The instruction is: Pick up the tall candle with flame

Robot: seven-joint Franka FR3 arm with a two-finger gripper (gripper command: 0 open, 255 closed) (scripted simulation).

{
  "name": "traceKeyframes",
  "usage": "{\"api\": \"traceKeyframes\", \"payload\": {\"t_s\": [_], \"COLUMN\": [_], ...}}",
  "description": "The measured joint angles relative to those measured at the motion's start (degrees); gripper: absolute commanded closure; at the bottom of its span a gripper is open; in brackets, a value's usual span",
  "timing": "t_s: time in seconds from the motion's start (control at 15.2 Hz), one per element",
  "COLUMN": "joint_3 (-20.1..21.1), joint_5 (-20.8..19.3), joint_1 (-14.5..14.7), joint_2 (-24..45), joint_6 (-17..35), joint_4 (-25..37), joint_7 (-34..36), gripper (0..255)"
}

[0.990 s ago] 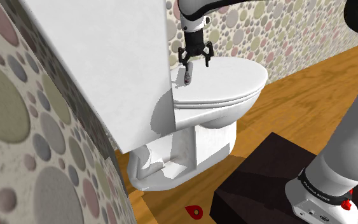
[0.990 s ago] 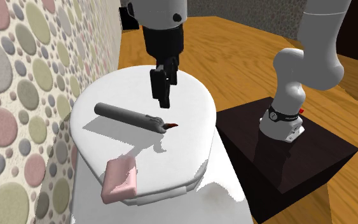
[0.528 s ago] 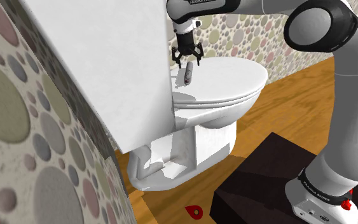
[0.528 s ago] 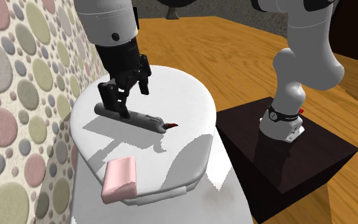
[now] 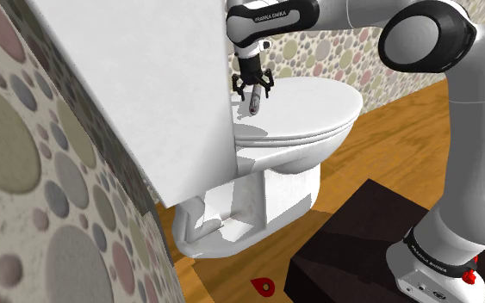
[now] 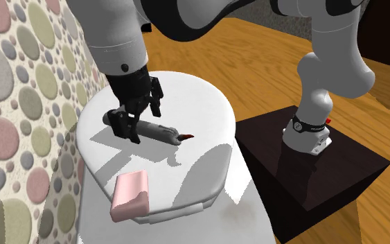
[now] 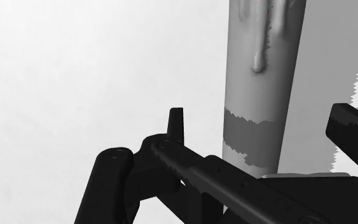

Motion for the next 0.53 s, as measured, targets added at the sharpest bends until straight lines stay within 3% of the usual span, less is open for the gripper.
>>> {"api": "traceKeyframes", "payload": {"t_s": [0.07, 0.53], "joint_3": [0.0, 0.0], "joint_5": [0.0, 0.0], "joint_1": [0.0, -0.1], "joint_2": [0.0, -0.1], "joint_6": [0.3, 0.6], "joint_4": [-0.3, -0.6], "joint_7": [0.0, 0.0], "gripper": [255, 255]}}
